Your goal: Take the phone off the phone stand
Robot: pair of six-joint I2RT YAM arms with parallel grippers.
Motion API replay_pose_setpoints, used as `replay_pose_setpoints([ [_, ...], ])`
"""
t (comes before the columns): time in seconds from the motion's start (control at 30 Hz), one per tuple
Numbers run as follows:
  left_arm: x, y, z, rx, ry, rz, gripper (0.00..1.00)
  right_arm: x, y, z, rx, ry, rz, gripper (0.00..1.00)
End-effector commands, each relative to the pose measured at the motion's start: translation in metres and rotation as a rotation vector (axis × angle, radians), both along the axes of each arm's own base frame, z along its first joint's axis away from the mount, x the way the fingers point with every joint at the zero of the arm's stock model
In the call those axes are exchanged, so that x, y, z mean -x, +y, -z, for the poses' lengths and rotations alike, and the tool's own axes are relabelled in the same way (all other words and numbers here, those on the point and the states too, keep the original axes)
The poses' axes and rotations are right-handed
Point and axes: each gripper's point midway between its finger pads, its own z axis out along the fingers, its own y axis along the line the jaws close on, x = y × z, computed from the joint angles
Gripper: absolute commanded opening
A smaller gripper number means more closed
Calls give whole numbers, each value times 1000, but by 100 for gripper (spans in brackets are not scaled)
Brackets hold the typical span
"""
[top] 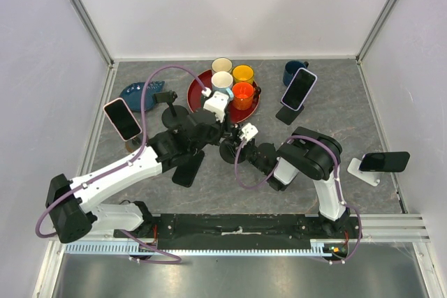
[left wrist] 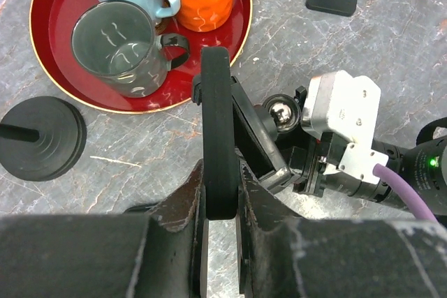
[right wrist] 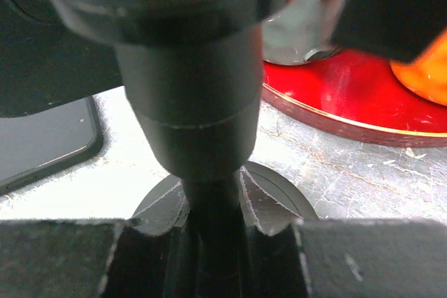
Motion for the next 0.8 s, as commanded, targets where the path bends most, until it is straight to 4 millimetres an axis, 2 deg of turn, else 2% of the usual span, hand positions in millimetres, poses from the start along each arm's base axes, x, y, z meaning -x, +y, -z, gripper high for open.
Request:
replay_pose_setpoints([
  [0.0,7,-3,-29,82,-29,91,2,1,2,-3,-113,33,7,0],
  [0.13,4,4,-34,89,-39,83,2,1,3,-3,-112,35,3,0],
  [0.3,8,11,-29,74,-13,64,2,0,1,-3,-112,34,12,0],
  [0.47,34,2,-37,143,60,172,2,-1,0,-4,-116,35,21,0],
  [0.53,47,0,-34,148,110,214,2,-2,0,-3,-115,35,24,0],
  [0.77,75,6,-31,163,196,274,2,-3,-3,-2,-112,38,43,0],
])
